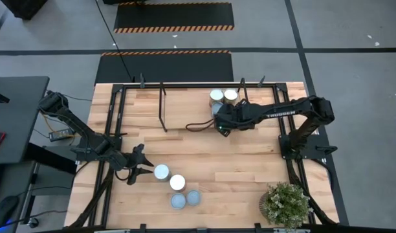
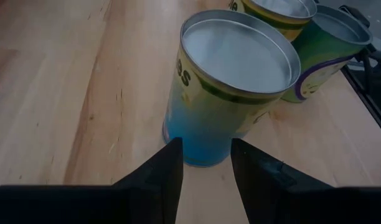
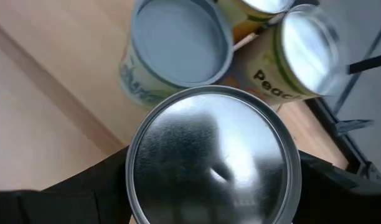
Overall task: Pick and place cans onto a shelf
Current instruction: Put the canned oranges on the shelf
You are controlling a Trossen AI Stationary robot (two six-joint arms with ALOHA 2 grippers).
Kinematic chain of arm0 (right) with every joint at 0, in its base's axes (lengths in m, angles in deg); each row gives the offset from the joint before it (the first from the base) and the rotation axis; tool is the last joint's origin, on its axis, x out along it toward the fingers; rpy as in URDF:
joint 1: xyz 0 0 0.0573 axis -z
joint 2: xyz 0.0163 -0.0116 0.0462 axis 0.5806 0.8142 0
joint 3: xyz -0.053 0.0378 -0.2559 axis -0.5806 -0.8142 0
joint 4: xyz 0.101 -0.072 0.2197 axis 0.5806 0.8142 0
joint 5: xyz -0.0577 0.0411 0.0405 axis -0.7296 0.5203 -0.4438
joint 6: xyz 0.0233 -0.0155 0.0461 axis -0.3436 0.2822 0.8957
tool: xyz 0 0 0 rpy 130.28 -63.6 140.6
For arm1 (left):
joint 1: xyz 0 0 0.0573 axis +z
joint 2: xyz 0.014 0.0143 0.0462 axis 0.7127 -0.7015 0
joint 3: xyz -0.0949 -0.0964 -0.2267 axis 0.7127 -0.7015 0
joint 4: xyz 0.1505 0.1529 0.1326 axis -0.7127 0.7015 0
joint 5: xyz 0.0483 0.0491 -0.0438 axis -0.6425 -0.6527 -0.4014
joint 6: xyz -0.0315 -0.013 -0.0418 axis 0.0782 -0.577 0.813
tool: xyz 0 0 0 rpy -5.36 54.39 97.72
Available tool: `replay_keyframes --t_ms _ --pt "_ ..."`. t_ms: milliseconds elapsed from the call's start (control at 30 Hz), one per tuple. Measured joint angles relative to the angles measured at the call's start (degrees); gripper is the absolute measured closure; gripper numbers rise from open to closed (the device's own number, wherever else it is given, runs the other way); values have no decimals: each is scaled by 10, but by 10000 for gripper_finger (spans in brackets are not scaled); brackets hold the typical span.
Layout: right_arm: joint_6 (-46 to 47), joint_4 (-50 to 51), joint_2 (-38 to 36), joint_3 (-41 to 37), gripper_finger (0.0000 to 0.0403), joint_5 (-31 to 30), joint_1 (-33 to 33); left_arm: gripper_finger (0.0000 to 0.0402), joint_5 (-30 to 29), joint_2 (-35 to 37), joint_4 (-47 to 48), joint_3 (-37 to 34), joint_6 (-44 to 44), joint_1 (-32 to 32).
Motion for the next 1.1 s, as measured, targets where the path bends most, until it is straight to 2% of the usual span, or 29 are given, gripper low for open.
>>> replay_keyframes --t_ms 367,567,733,1100 --pt "-48 -15 0 0 74 33 34 260 1 0 0 0 1 0" --pt "-53 -15 0 0 49 60 55 260 1 0 0 0 4 0" --pt "-66 -16 0 0 33 62 60 260 1 0 0 0 5 0" --pt "-91 -19 0 0 33 55 61 260 1 0 0 0 4 0"
